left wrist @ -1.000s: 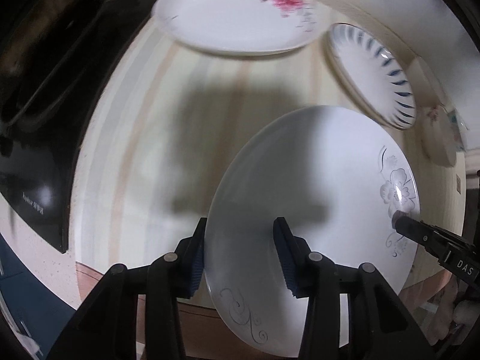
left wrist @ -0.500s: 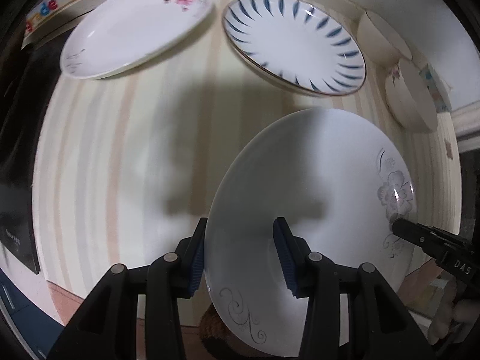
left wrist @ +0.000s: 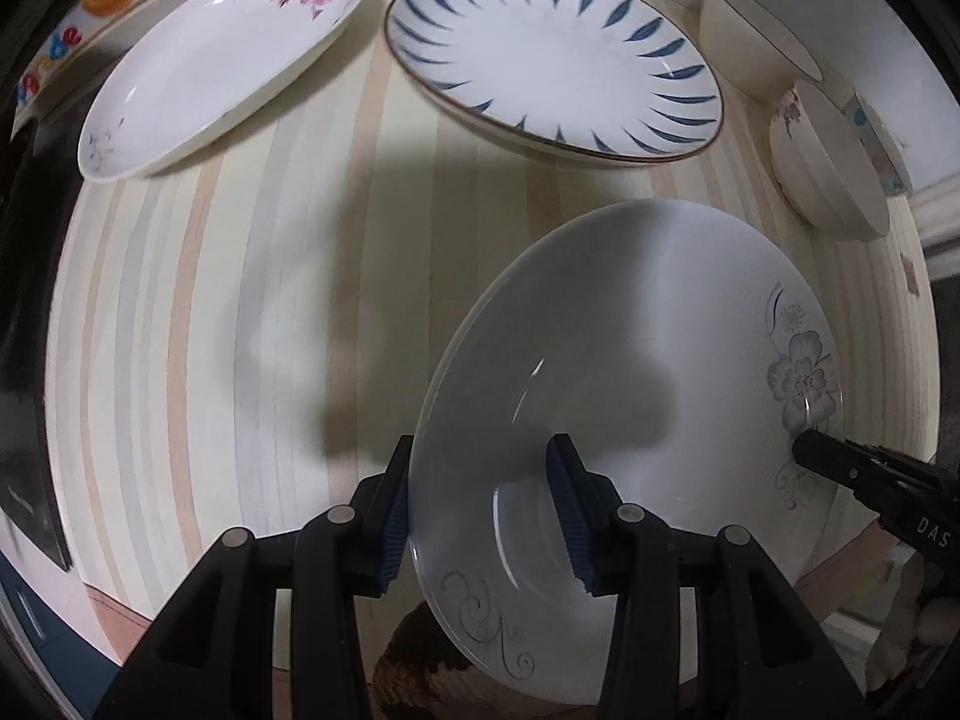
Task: Organize plates and bowls
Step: 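Lift the grey-flower plate with both grippers and carry it toward the pink-flower plate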
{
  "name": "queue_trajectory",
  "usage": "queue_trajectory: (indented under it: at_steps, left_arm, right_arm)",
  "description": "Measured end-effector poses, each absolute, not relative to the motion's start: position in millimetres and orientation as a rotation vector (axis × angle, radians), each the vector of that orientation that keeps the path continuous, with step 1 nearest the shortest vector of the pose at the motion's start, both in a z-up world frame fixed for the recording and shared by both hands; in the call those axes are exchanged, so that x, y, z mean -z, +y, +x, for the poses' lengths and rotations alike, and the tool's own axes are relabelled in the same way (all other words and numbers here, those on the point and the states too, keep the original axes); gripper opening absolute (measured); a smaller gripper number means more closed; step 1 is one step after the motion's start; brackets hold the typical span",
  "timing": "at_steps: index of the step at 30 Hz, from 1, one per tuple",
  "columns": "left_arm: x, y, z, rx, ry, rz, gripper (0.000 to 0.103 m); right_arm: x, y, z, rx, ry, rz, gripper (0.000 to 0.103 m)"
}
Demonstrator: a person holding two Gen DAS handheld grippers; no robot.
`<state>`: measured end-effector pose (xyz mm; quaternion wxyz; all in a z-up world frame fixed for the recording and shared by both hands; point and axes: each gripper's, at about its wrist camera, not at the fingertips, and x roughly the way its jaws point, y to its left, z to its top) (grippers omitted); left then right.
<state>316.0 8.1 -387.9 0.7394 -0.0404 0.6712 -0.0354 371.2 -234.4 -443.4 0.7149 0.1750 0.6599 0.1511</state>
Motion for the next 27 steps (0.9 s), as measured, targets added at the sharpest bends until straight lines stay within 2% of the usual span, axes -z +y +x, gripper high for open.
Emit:
queue_trajectory:
  at_steps: [11, 15, 19, 21, 23, 25, 27]
  left_arm:
    - [388, 7, 309, 0.126, 1.482, -0.082, 0.040]
    - [367, 25, 306, 0.145, 1.452, -0.083, 0.040]
    - [330, 68, 308, 0.108, 1.372, -0.110, 0.041]
    - [315, 94, 312, 0.060, 1.334, -0.141, 0.041]
    - [308, 121, 325, 0.006, 1.314, -0.194, 0.041]
    - [315, 153, 339, -0.061, 1.309, -0.243, 0.041]
    - [327, 188, 354, -0.128, 1.317, -0.312, 0.041]
  right_arm:
    - [441, -229, 366, -0.248, 1.444, 0.378, 0.016]
    - [440, -233, 366, -0.227, 1.470, 0.422, 0.016]
    - [407, -244, 365, -0.158, 1.428, 0.423, 0.016]
    - [374, -240, 368, -0.150, 1.368, 0.405, 0.016]
    - [342, -219, 379, -0.195, 1.307, 0.392, 0.021]
    - [319, -189, 400, -0.258, 1.252, 0.365, 0.036]
    - [307, -142, 436, -0.357, 1.212, 0.340, 0.039]
